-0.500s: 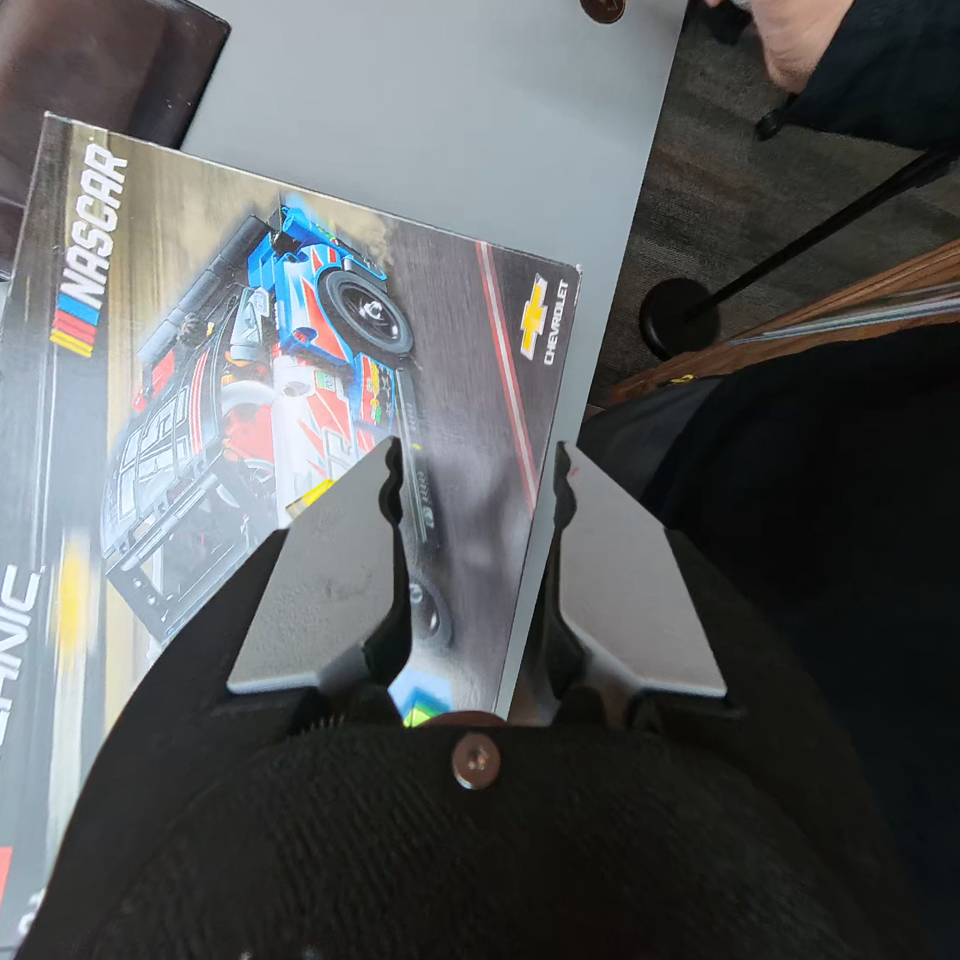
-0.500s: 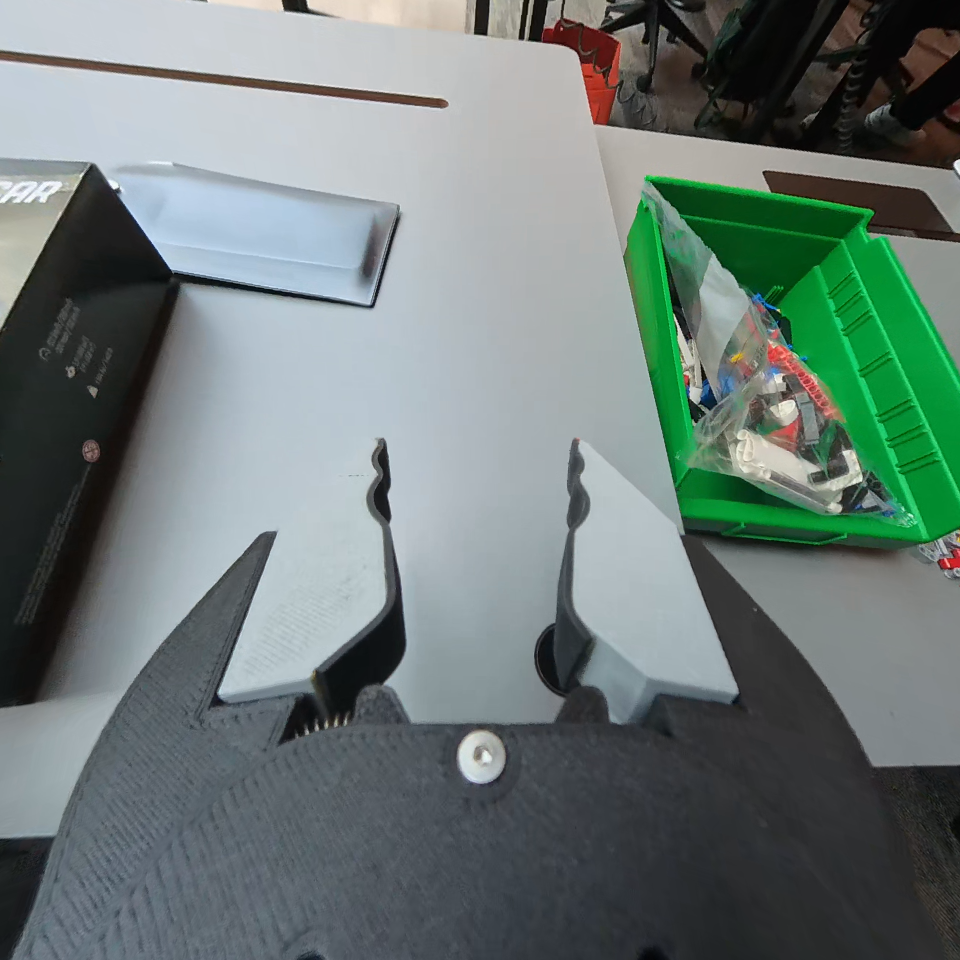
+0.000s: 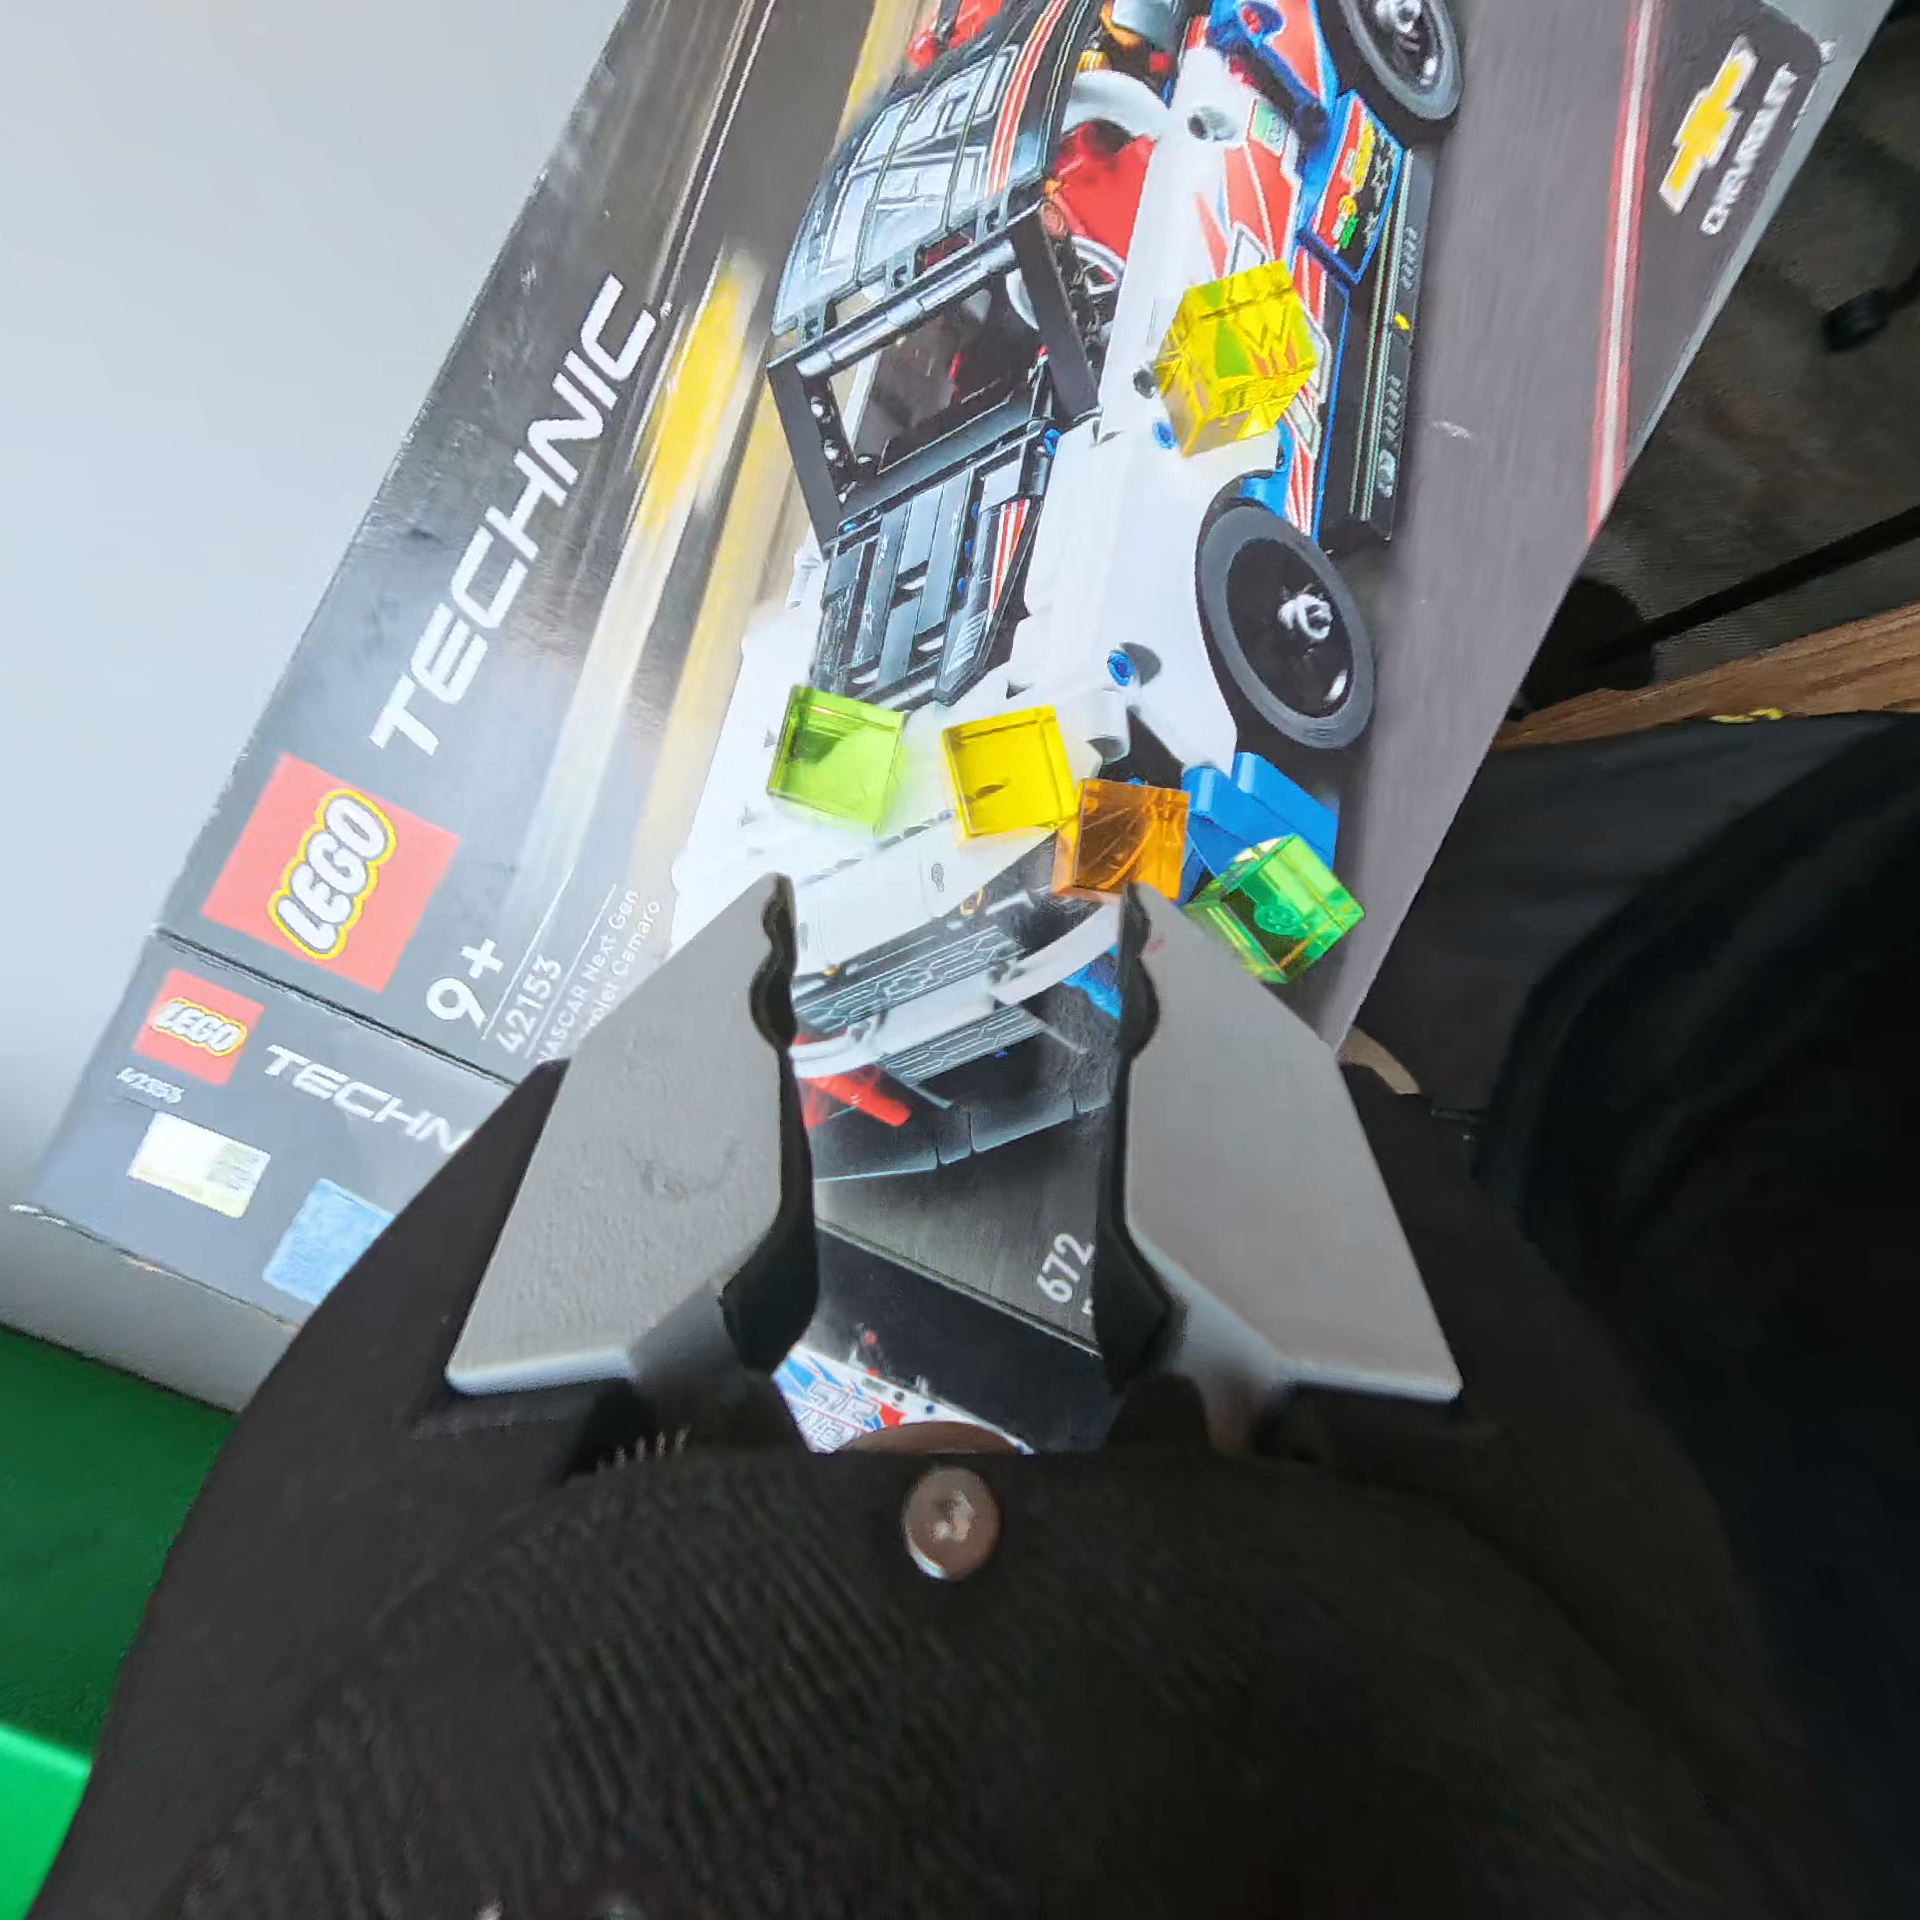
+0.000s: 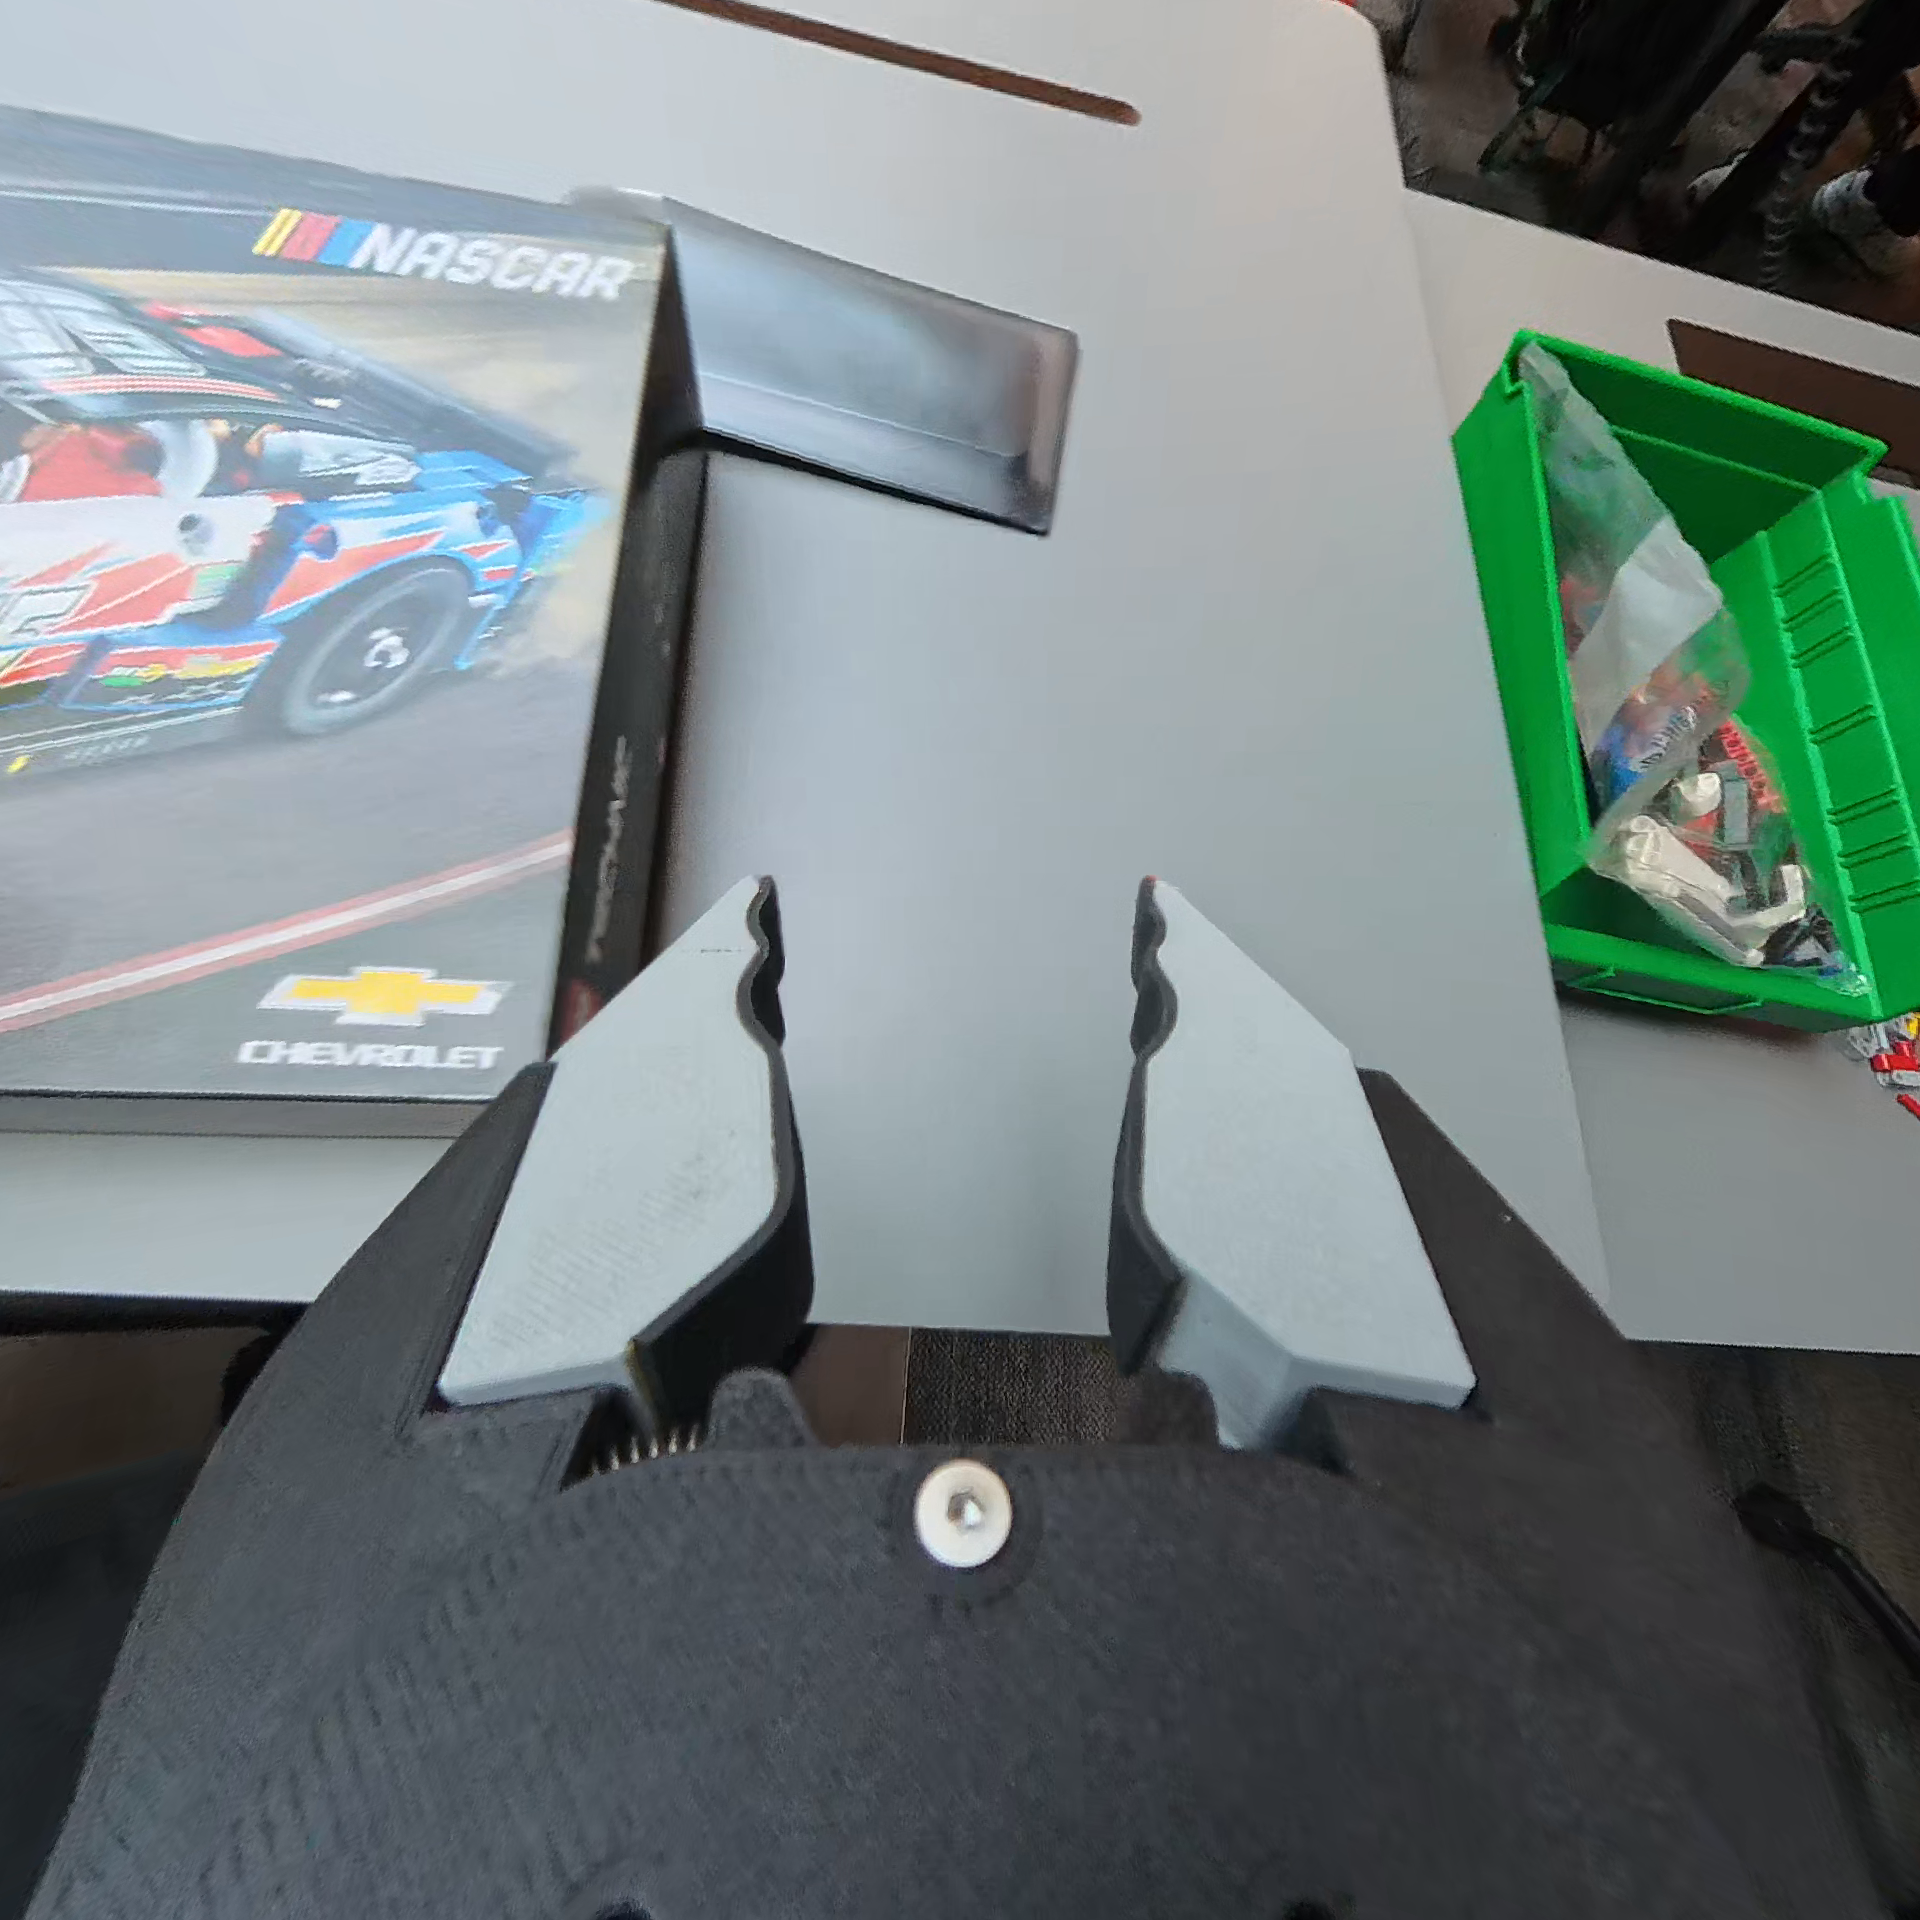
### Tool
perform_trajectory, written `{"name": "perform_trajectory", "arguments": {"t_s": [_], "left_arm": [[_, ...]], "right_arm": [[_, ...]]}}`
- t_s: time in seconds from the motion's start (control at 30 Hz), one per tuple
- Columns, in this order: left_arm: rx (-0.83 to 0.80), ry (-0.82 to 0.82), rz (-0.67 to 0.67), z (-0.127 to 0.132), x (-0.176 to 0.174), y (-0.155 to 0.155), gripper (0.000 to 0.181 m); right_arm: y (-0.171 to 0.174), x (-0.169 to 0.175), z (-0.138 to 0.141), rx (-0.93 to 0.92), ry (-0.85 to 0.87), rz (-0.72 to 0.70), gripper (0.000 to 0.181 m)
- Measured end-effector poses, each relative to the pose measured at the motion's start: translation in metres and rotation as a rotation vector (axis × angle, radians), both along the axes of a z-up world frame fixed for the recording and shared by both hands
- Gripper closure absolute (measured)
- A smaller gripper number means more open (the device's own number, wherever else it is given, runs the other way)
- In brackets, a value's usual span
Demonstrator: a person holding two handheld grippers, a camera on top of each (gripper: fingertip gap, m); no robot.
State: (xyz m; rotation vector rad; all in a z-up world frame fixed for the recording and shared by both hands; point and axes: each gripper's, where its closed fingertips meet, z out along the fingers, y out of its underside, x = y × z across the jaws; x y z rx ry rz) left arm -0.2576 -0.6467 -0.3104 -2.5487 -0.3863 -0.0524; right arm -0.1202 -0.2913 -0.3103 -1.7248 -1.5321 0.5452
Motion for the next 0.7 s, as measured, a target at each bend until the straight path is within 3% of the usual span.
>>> {"name": "perform_trajectory", "arguments": {"t_s": [0.17,0.33,0.43,0.53,0.6,0.7], "left_arm": [[0.012,0.017,-0.043,-0.017,0.001,-0.002,0.123],[0.0,0.151,-0.07,-0.017,-0.036,0.003,0.132],[-0.044,0.034,-0.134,-0.032,-0.035,0.01,0.126],[-0.036,-0.031,-0.19,-0.044,-0.028,0.025,0.138],[-0.046,-0.03,-0.152,-0.043,-0.033,0.033,0.155],[-0.103,-0.024,-0.068,-0.044,-0.037,0.041,0.156]], "right_arm": [[-0.036,-0.004,0.006,-0.001,-0.023,0.035,0.116],[-0.048,-0.012,0.015,0.007,-0.001,0.087,0.118],[-0.053,-0.031,0.017,-0.019,0.02,0.167,0.119],[-0.07,-0.059,0.016,-0.078,0.031,0.352,0.127],[-0.095,-0.073,0.01,-0.144,-0.016,0.538,0.126],[-0.138,-0.088,0.007,-0.184,-0.058,0.813,0.124]]}}
